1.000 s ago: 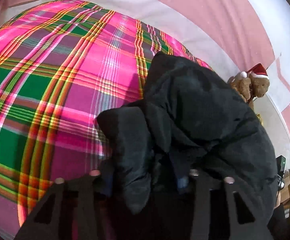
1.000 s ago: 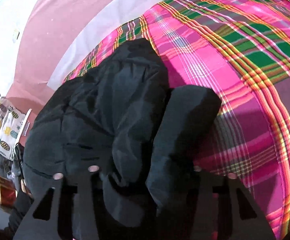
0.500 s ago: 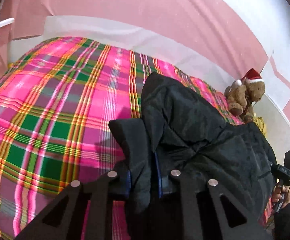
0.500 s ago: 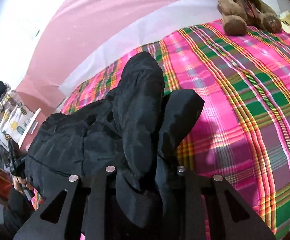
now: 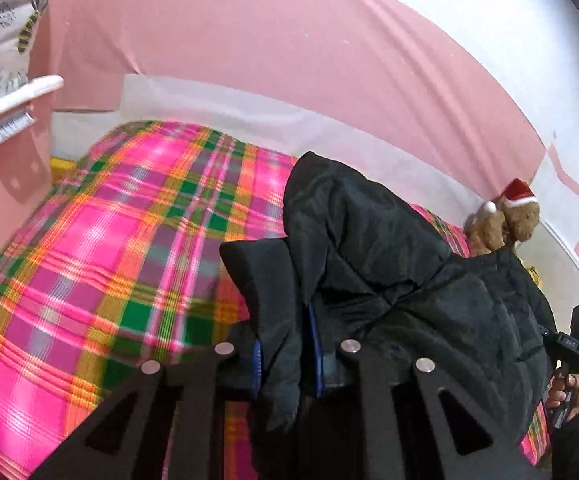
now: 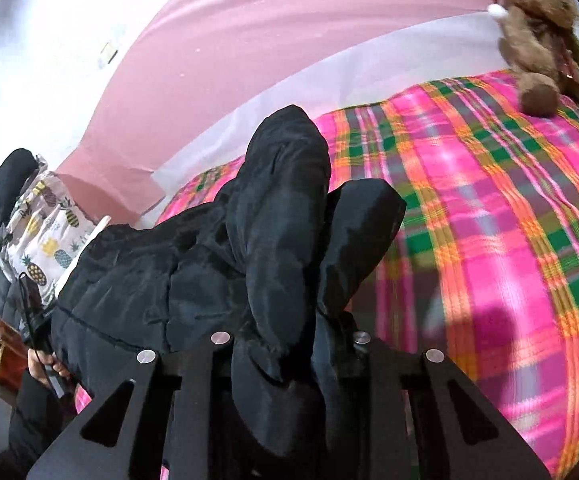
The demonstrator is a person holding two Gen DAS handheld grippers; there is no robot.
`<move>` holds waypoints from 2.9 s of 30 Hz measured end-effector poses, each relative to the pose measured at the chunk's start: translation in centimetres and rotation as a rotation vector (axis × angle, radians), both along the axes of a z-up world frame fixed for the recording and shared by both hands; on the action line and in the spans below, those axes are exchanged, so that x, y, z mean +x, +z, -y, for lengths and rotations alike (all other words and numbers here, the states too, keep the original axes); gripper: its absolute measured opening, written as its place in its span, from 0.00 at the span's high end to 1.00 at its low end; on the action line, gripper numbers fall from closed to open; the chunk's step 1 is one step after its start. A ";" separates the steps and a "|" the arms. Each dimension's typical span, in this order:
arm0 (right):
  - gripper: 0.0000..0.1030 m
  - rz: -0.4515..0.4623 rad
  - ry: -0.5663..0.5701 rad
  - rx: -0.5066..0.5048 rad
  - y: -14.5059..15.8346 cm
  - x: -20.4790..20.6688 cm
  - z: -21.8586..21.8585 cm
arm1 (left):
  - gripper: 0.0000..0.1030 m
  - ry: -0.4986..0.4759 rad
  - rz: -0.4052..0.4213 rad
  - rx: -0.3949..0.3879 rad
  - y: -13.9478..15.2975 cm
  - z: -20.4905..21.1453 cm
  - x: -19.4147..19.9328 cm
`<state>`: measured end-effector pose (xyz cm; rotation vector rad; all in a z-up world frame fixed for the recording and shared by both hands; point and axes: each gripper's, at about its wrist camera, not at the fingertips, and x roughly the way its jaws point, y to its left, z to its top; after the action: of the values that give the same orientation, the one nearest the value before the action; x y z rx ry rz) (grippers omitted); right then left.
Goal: Fold large clothes
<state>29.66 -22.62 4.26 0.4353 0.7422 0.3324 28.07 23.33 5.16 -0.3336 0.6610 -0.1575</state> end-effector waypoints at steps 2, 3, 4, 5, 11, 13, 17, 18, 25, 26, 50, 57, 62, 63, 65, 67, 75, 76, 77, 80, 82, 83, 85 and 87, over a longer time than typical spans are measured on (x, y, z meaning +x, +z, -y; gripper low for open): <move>0.77 0.006 0.018 0.004 0.2 1.6 -1.5 | 0.81 0.021 0.008 0.008 0.5 -1.7 0.6; 0.77 0.006 0.027 0.004 0.1 2.5 -2.2 | 0.81 0.032 0.009 0.012 0.7 -2.6 1.0; 0.77 0.002 0.038 0.005 -0.2 3.4 -3.1 | 0.81 0.043 0.007 0.016 0.7 -3.4 1.3; 0.77 -0.002 0.045 0.005 -0.5 4.1 -3.8 | 0.81 0.054 0.003 0.022 0.6 -4.2 1.7; 0.74 -0.085 0.061 -0.012 -5.4 7.7 -7.0 | 0.80 0.103 -0.096 0.040 -4.6 -7.7 4.9; 0.64 -0.157 0.044 -0.039 -8.4 8.7 -7.6 | 0.79 0.126 -0.173 0.058 -8.1 -8.2 6.1; 0.45 -0.205 0.005 0.020 -10.5 8.7 -6.6 | 0.68 0.164 -0.197 0.014 -12.0 -9.1 6.3; 0.41 -0.207 0.004 0.007 -10.3 8.7 -6.7 | 0.66 0.170 -0.194 -0.001 -12.0 -9.3 6.2; 0.40 -0.152 -0.004 -0.060 -5.8 6.0 -5.5 | 0.64 0.261 -0.136 0.088 -7.0 -10.0 3.3; 0.40 -0.130 -0.016 -0.082 -4.9 5.8 -5.6 | 0.64 0.273 -0.113 0.102 -5.9 -9.9 2.8; 0.40 -0.118 -0.001 -0.370 -8.1 12.2 -14.1 | 0.63 0.162 -0.113 0.330 -9.9 0.4 10.6; 0.39 -0.047 -0.003 -0.306 -2.6 5.1 -13.6 | 0.63 0.151 -0.088 0.314 -5.0 1.2 3.9; 0.39 -0.006 -0.016 -0.300 -0.4 -1.8 -13.5 | 0.59 0.158 -0.040 0.262 -2.5 3.2 -4.4; 0.39 -0.001 -0.022 -0.314 -0.1 -3.2 -13.5 | 0.57 0.162 -0.039 0.257 -2.3 3.7 -6.0; 0.39 0.014 -0.034 -0.334 0.4 -6.1 -13.6 | 0.56 0.165 -0.030 0.242 -2.1 4.8 -9.3; 0.39 0.028 -0.058 -0.361 0.8 -8.6 -13.6 | 0.55 0.157 -0.032 0.242 -2.0 6.3 -12.0; 0.39 0.025 -0.065 -0.429 0.4 -16.3 -14.9 | 0.54 0.095 -0.063 0.269 -3.1 11.9 -19.5; 0.39 0.026 -0.061 -0.432 0.3 -17.2 -15.2 | 0.54 0.093 -0.066 0.267 -3.2 12.3 -20.2; 0.39 0.029 -0.059 -0.430 0.2 -18.1 -15.4 | 0.54 0.093 -0.067 0.261 -3.2 12.6 -20.8; 0.39 0.028 -0.056 -0.430 -0.1 -19.9 -15.7 | 0.54 0.096 -0.079 0.243 -3.4 13.3 -22.3; 0.39 0.027 -0.051 -0.425 -0.2 -21.0 -16.0 | 0.54 0.096 -0.091 0.241 -3.6 13.7 -23.1; 0.39 0.028 -0.043 -0.427 -0.2 -21.5 -16.2 | 0.54 0.097 -0.095 0.245 -3.6 13.8 -23.4; 0.39 0.038 -0.033 -0.440 -0.2 -22.2 -16.5 | 0.54 0.104 -0.101 0.249 -3.6 13.9 -23.8; 0.39 0.046 -0.030 -0.453 -0.2 -22.8 -16.8 | 0.53 0.102 -0.103 0.242 -3.6 14.2 -24.1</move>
<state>6.89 -5.83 4.10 0.0102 0.7396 0.1379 3.93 9.13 1.59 -0.1427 0.7551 0.0374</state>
